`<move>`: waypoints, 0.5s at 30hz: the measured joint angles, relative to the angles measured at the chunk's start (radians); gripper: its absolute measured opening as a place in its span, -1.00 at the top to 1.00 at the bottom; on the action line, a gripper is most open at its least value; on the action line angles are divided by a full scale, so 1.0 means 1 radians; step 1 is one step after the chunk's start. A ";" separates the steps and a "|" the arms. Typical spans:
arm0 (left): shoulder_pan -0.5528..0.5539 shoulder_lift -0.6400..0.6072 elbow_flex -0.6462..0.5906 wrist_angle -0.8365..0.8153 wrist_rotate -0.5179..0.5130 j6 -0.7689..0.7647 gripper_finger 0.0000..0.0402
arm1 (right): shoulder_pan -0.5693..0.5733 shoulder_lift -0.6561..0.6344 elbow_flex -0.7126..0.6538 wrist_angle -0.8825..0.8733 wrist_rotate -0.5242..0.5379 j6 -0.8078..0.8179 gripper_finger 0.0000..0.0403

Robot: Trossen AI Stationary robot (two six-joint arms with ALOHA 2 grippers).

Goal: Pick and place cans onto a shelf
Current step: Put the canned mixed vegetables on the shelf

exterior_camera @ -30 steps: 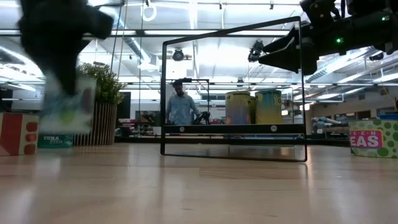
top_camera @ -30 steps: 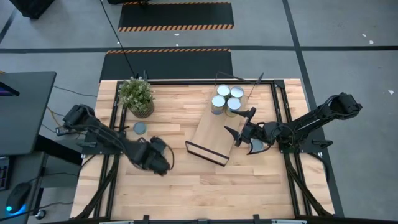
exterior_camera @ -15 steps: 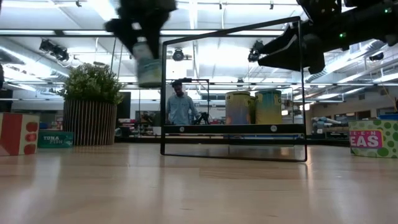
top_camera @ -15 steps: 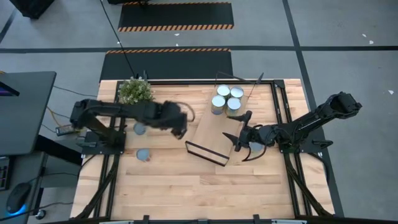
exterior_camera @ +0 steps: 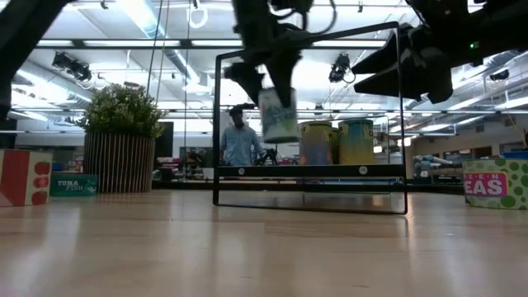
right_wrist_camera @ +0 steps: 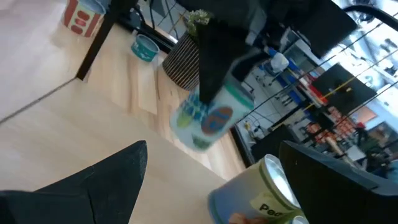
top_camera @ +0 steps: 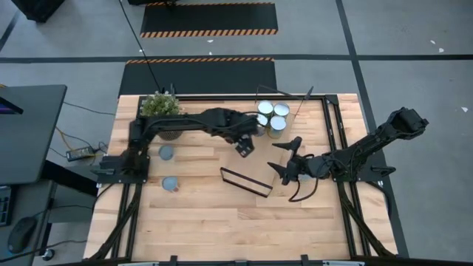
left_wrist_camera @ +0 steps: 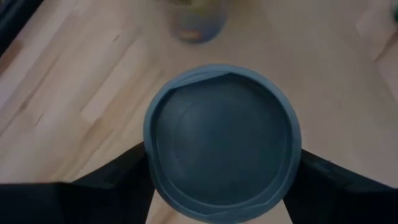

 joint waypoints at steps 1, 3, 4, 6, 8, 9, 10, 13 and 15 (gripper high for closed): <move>0.000 0.025 0.026 -0.006 0.002 0.009 -0.41 | 0.000 0.000 0.000 -0.002 -0.005 0.016 -0.85; -0.001 0.061 0.059 -0.003 0.001 0.032 -0.41 | -0.001 0.000 0.000 -0.015 -0.007 0.036 -0.85; -0.001 0.074 0.064 -0.002 0.001 0.040 -0.41 | -0.002 0.000 0.000 -0.028 -0.004 0.046 -0.85; -0.004 0.087 0.065 0.010 -0.001 0.054 -0.41 | -0.002 0.000 0.000 -0.061 -0.001 0.069 -0.85; -0.005 0.102 0.061 0.018 -0.008 0.062 -0.41 | -0.002 0.000 0.000 -0.084 0.000 0.098 -0.85; -0.006 0.106 0.055 0.018 -0.008 0.063 -0.41 | -0.002 0.000 0.000 -0.097 0.000 0.107 -0.85; -0.006 0.114 0.050 0.019 -0.009 0.065 -0.41 | -0.002 0.000 0.000 -0.108 0.005 0.116 -0.85; -0.006 0.125 0.045 0.040 -0.006 0.103 -0.41 | -0.002 0.000 0.000 -0.124 0.008 0.147 -0.85; -0.006 0.130 0.046 0.066 -0.005 0.128 -0.41 | -0.002 0.000 0.000 -0.126 0.009 0.161 -0.85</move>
